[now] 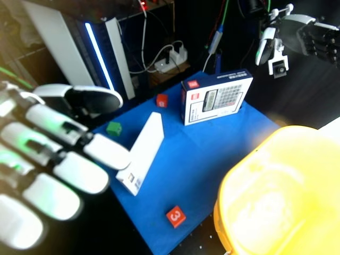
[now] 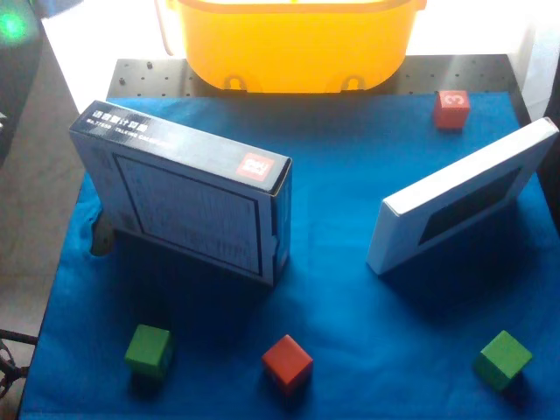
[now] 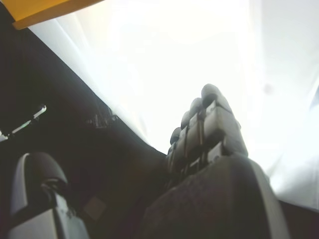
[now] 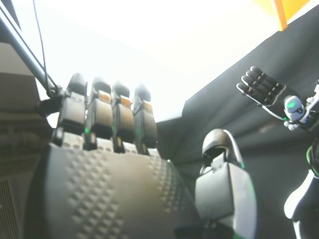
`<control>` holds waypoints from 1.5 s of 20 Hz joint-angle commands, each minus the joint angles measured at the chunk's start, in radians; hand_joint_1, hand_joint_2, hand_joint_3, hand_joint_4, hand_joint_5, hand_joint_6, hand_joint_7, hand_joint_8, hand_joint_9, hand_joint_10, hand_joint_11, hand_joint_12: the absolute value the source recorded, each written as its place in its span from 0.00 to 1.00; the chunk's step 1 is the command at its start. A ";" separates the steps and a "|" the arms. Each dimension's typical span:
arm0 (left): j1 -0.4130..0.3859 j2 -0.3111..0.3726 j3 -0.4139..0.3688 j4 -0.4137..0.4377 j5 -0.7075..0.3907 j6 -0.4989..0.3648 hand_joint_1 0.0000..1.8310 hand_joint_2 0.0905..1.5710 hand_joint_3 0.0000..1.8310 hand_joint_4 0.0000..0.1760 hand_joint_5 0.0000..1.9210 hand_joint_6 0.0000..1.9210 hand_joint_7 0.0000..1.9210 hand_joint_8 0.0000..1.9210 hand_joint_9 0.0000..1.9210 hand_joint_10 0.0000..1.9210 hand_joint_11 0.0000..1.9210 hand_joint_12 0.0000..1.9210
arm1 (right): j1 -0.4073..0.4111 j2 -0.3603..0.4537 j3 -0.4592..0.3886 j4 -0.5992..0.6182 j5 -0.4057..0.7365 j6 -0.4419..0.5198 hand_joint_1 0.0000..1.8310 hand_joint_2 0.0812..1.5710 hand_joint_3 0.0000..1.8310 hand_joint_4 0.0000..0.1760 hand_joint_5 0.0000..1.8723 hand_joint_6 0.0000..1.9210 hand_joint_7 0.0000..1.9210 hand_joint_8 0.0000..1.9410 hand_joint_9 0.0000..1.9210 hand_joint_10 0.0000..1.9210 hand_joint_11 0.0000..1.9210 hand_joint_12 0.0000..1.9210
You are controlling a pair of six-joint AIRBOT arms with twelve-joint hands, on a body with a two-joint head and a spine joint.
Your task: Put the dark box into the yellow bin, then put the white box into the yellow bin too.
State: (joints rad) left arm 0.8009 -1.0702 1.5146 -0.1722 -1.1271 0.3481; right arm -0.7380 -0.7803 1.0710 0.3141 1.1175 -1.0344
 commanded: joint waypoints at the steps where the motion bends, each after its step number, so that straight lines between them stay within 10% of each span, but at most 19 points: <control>1: -0.015 -0.003 0.009 -0.022 -0.113 -0.007 0.13 0.60 0.00 0.89 0.13 0.00 0.11 0.00 0.08 0.00 0.05 0.02 | 0.018 0.001 0.004 0.004 0.113 0.002 0.16 0.56 0.00 0.25 0.21 0.00 0.17 0.00 0.13 0.01 0.02 0.18; 4: -0.015 -0.002 0.018 -0.002 -0.114 -0.033 0.13 0.60 0.00 0.87 0.16 0.01 0.12 0.00 0.07 0.00 0.04 0.01 | 0.018 0.001 0.004 0.003 0.113 0.002 0.17 0.55 0.00 0.00 0.23 0.01 0.17 0.00 0.14 0.01 0.04 0.18; 6: -0.015 0.005 0.028 0.038 -0.115 -0.090 0.11 0.59 0.00 0.77 0.15 0.00 0.12 0.00 0.06 0.00 0.03 0.01 | 0.018 0.001 0.003 0.003 0.113 0.002 0.17 0.55 0.00 0.00 0.24 0.01 0.17 0.00 0.15 0.01 0.05 0.18; 8: -0.016 0.027 0.021 0.097 -0.109 -0.114 0.12 0.55 0.00 0.45 0.12 0.00 0.12 0.00 0.05 0.00 0.03 0.00 | 0.018 0.001 0.003 0.003 0.113 0.002 0.18 0.55 0.00 0.00 0.26 0.01 0.18 0.00 0.15 0.01 0.06 0.18; 15: -0.043 0.126 -0.043 0.325 -0.046 -0.162 0.15 0.53 0.00 0.33 0.06 0.00 0.09 0.00 0.04 0.01 0.04 0.01 | 0.017 -0.001 0.000 0.003 0.113 0.002 0.20 0.55 0.00 0.01 0.29 0.00 0.17 0.00 0.16 0.00 0.07 0.16; 20: -0.053 0.169 -0.108 0.473 -0.027 -0.196 0.18 0.50 0.00 0.78 0.00 0.00 0.04 0.00 0.00 0.00 0.00 0.00 | 0.017 -0.004 0.000 0.003 0.112 0.002 0.21 0.55 0.00 0.00 0.27 0.00 0.15 0.00 0.16 0.00 0.09 0.12; 28: -0.054 0.189 -0.140 0.650 0.059 -0.286 0.22 0.49 0.01 0.39 0.00 0.00 0.02 0.00 0.01 0.00 0.02 0.01 | 0.017 -0.011 0.003 0.003 0.102 0.002 0.23 0.54 0.00 0.00 0.25 0.00 0.14 0.00 0.14 0.00 0.10 0.12; 30: -0.061 0.195 -0.145 0.711 0.093 -0.310 0.18 0.50 0.01 0.47 0.00 0.00 0.02 0.00 0.00 0.00 0.03 0.01 | 0.016 -0.017 0.006 0.003 0.102 0.002 0.25 0.52 0.00 0.00 0.27 0.01 0.14 0.00 0.14 0.00 0.11 0.13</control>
State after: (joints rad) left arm 0.7498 -0.8814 1.3701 0.6281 -0.9482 0.0463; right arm -0.7380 -0.7975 1.0721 0.3214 1.1007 -1.0340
